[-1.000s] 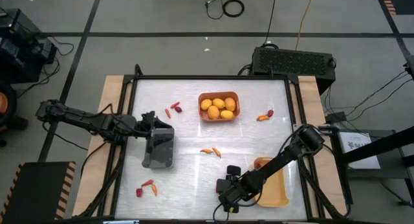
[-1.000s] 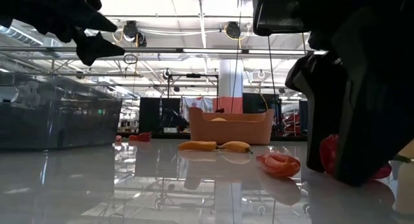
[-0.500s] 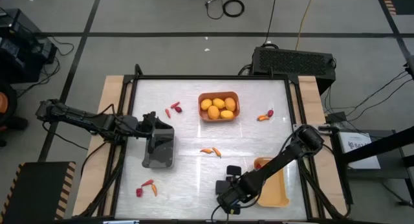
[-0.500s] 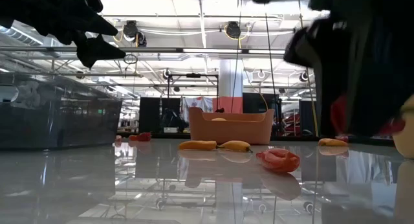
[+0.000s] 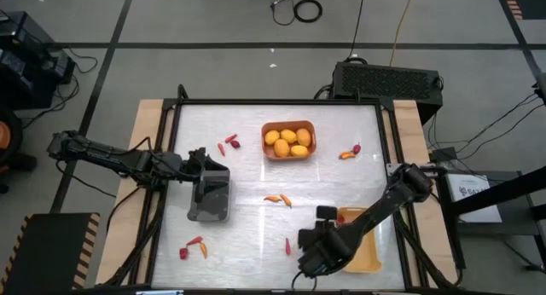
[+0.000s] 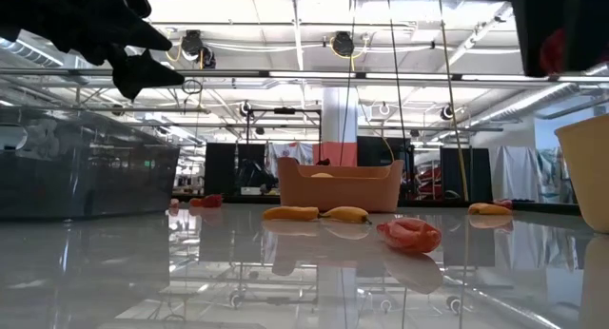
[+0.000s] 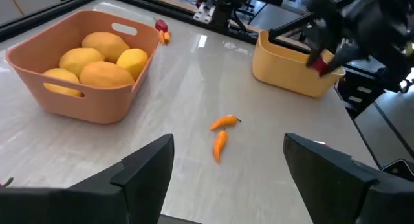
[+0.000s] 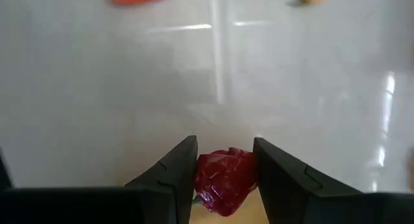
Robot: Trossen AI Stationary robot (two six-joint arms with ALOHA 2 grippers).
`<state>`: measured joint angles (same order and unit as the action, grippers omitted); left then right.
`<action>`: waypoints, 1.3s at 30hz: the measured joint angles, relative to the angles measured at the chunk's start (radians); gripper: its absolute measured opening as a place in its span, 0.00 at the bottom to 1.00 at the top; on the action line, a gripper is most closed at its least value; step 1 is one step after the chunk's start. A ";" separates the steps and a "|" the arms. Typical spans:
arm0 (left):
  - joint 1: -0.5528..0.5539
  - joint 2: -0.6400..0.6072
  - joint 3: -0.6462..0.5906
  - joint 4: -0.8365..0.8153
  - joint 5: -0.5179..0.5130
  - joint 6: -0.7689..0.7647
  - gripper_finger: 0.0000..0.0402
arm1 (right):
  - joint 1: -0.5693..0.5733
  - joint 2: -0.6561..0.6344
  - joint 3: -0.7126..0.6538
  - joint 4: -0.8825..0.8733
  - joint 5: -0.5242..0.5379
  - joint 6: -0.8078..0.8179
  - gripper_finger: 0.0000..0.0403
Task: Sort produce into baskets
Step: Put the red chili pepper into the yellow bin
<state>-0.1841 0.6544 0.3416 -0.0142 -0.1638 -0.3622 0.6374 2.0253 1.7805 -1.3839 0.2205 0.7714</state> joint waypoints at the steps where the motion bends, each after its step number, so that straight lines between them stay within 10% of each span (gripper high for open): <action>1: 0.000 0.000 0.000 0.001 0.000 0.000 0.73 | 0.001 -0.013 0.000 -0.034 0.011 0.022 0.33; 15: 0.000 0.000 0.000 0.006 0.000 -0.023 0.73 | 0.101 -0.272 -0.172 -0.179 0.096 0.363 0.33; 28: 0.000 0.000 0.000 0.006 -0.024 -0.052 0.73 | 0.128 -0.517 -0.579 0.120 0.055 0.527 0.34; 39: 0.000 0.000 0.000 0.006 -0.032 -0.052 0.73 | 0.093 -0.587 -0.674 0.171 0.009 0.547 0.56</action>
<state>-0.1837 0.6544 0.3416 -0.0082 -0.1961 -0.4146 0.7305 1.4384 1.1065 -1.2131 0.2291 1.3184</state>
